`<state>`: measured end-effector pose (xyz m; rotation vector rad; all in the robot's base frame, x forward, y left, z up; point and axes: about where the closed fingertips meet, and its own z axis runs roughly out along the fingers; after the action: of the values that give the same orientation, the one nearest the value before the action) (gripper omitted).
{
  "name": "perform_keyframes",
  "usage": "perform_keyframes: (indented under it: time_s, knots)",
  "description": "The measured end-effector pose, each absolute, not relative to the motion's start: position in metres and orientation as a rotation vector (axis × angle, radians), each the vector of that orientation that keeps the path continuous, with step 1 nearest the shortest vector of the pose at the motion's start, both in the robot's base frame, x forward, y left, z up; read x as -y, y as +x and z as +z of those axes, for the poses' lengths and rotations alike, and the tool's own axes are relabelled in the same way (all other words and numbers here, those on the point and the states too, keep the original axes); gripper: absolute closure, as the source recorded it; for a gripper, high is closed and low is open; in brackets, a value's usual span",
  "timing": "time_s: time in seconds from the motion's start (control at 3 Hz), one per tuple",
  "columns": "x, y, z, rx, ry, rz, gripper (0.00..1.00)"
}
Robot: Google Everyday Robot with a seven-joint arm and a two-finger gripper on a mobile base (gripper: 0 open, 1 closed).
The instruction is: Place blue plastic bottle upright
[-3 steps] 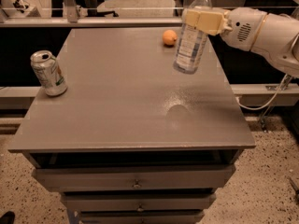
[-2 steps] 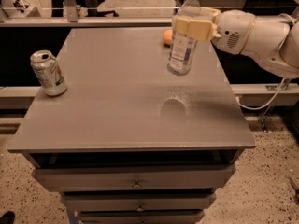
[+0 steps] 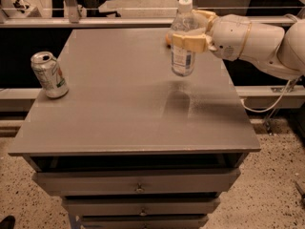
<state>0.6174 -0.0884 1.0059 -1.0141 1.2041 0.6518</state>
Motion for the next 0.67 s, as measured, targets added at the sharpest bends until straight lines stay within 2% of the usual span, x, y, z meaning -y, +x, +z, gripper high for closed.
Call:
perform_keyframes:
  time_s: [0.67]
  knots:
    - [0.090, 0.620, 0.982, -1.231, -1.050, 0.650, 1.00]
